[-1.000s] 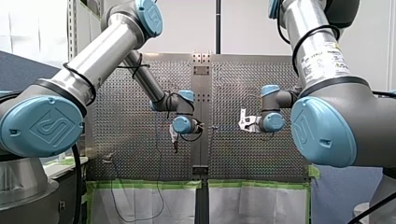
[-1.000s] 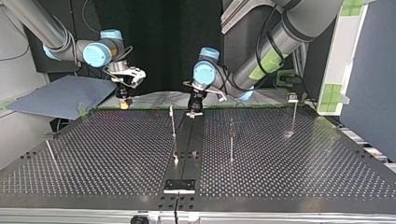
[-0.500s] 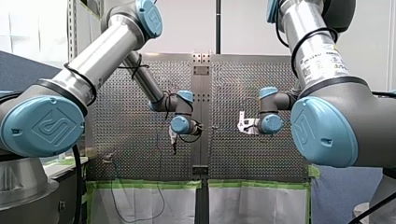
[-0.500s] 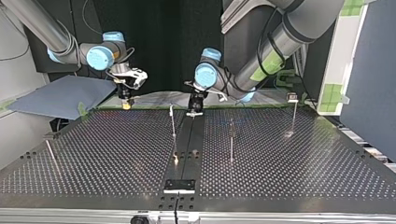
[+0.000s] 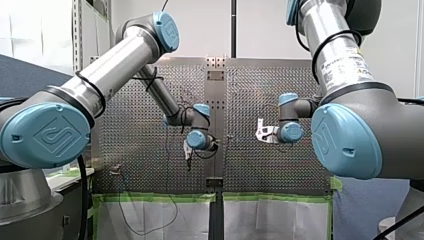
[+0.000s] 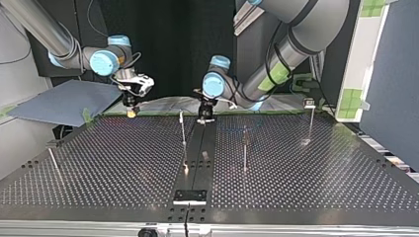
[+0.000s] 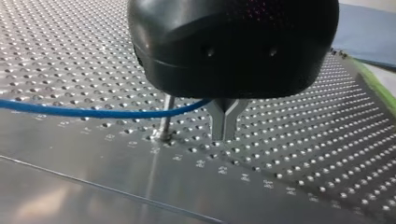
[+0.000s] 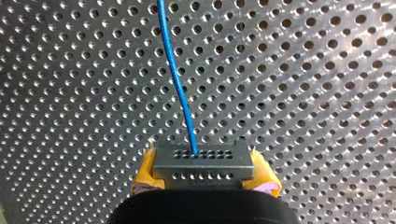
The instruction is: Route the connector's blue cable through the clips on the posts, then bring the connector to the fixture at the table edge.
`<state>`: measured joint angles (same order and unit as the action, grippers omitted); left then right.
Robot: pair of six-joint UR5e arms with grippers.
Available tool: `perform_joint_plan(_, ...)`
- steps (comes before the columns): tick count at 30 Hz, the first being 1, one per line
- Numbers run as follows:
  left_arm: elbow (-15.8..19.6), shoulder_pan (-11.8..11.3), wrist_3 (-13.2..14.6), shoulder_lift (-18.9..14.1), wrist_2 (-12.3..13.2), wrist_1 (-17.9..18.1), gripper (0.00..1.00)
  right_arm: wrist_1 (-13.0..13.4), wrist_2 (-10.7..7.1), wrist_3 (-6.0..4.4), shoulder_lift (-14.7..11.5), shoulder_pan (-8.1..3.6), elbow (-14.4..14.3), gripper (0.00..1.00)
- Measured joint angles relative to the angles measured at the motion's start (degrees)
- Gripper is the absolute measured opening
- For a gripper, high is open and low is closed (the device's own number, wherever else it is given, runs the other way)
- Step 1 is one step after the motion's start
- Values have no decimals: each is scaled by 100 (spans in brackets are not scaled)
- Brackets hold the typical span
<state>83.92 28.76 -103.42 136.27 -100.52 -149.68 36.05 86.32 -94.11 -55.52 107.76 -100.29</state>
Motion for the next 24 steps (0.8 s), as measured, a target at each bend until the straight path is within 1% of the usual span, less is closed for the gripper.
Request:
perform_joint_plan(9, -274, 1, 6, 6, -20, -142, 0, -1, 15, -32, 13, -62, 150, 0)
perform_joint_plan(14, -329, -38, -39, 6, -43, -152, 0, 24, 27, -51, 23, -116, 169, 0)
perform_joint_plan(19, -345, -84, 5, 7, -79, -198, 0, 37, 25, -56, 28, -150, 175, 0)
perform_joint_plan(20, -345, -88, 20, 6, -80, -202, 4, 39, 22, -56, 29, -152, 175, 0)
perform_joint_plan(21, -344, -88, 46, 5, -82, -206, 4, 41, 18, -56, 30, -153, 177, 0)
perform_joint_plan(22, -344, -85, 68, 6, -83, -207, 10, 42, 15, -56, 30, -153, 177, 0)
perform_joint_plan(23, -345, -81, 90, 5, -83, -207, 20, 42, 13, -56, 31, -154, 177, 0)
perform_joint_plan(24, -344, -75, 121, 4, -83, -205, 20, 42, 11, -56, 33, -154, 177, 0)
